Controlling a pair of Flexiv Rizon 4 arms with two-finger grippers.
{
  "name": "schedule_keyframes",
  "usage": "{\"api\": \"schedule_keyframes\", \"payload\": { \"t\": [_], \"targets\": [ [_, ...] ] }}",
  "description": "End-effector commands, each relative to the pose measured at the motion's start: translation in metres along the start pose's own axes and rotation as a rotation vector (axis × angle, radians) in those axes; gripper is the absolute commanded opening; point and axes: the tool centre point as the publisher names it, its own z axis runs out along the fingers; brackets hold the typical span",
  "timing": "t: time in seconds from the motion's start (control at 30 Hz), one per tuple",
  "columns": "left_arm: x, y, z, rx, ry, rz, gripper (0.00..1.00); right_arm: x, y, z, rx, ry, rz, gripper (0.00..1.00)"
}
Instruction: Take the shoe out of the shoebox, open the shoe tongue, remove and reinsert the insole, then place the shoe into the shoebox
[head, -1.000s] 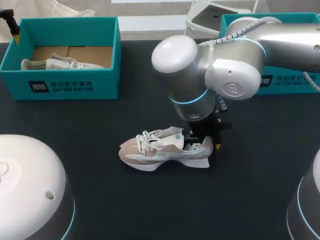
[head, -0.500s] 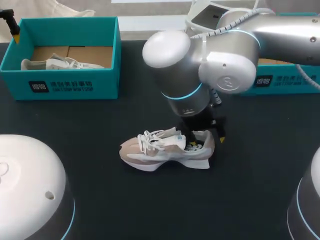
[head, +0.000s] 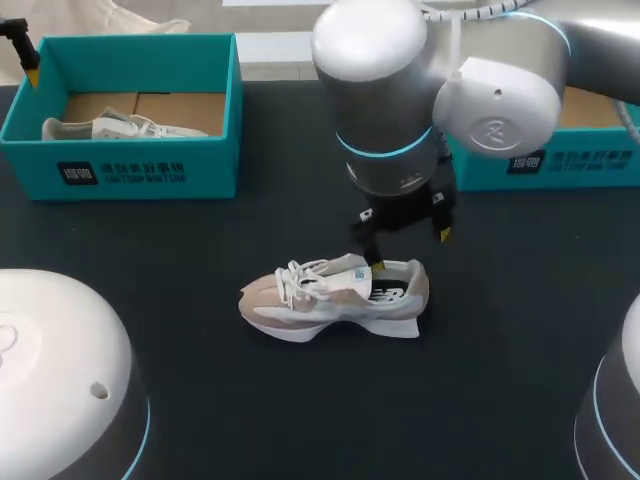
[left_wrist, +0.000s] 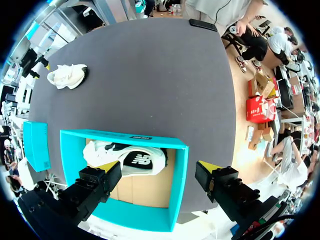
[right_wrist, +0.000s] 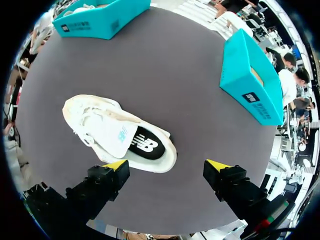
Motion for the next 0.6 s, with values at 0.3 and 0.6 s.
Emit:
{"api": "schedule_keyframes", "payload": {
  "t": [0.3,0.6],
  "targets": [
    [0.0,-0.001,0.0,-0.002,0.001,0.001,1.0,-0.011,0.002,0.003,-0.055,0.052,-0.112,1.0],
    [0.0,-0.001,0.0,-0.002,0.001,0.001,1.0,-0.042,-0.016,0.006,-0.362,0.246,-0.59,1.0]
  ]
}}
